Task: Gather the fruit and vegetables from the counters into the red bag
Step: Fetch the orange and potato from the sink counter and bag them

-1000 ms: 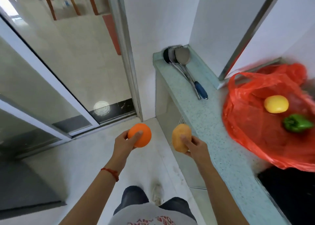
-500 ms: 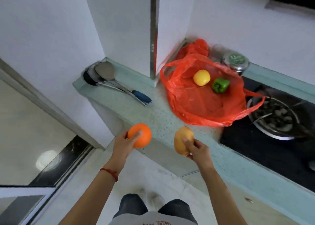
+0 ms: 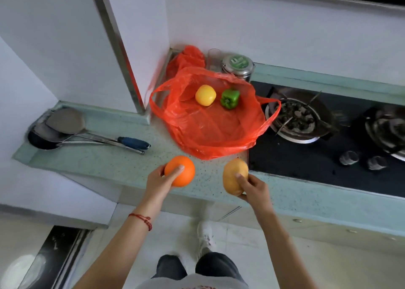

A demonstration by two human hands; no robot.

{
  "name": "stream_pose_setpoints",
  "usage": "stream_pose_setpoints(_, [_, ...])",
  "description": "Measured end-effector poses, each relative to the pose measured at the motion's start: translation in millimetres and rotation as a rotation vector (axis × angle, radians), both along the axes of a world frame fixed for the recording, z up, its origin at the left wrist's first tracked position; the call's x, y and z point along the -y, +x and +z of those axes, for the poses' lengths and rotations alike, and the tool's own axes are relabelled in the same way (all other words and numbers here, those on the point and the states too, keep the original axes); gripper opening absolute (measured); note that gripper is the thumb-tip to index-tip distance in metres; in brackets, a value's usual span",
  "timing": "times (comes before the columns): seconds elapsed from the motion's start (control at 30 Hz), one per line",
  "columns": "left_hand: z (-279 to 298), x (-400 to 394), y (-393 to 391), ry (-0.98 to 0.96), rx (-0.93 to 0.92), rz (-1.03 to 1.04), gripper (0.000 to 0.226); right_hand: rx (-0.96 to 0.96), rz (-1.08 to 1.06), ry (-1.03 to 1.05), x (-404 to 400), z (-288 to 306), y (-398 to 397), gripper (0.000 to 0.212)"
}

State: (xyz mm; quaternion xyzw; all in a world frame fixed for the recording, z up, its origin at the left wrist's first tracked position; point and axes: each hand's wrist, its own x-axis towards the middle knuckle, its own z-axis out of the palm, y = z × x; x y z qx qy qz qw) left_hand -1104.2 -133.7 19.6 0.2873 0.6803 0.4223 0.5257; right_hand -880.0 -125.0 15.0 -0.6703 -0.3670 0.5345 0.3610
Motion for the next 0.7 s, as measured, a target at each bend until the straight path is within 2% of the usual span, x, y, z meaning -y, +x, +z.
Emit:
stream_pose_setpoints(0.13, [-2.7,-35.2,13.0,0.003,0.018,0.02,0.045,-0.003,0.008,0.002,-33.9,-2.0,9.4,0.026])
stream_pose_setpoints(0.17, [-3.5,-45.1,15.9,0.002,0.015,0.023,0.044,-0.006,0.015,0.006,-44.7,-2.4,11.9,0.026])
stream_pose_setpoints(0.27, [0.2,-74.9,25.0,0.003,0.006,0.017,0.067,0.004,0.039,0.02,-78.4,0.7,20.1,0.026])
stream_pose_setpoints(0.3, [0.0,-85.7,28.0,0.005,0.01,0.017,0.067,0.013,0.047,0.019,-90.5,0.3,23.4,0.03])
stream_pose_setpoints(0.4, [-1.0,-116.9,37.2,0.015,0.045,0.053,0.044,0.03,0.066,0.008,-124.5,3.5,29.4,0.047])
stream_pose_setpoints(0.5, [-3.2,-143.0,43.2,0.009,0.077,0.084,0.026,0.028,0.063,-0.006,-151.9,9.2,27.9,0.047])
stream_pose_setpoints(0.7, [-5.0,-186.5,50.3,-0.017,0.058,0.047,0.029,0.035,0.062,-0.057,-196.0,4.1,20.8,0.04])
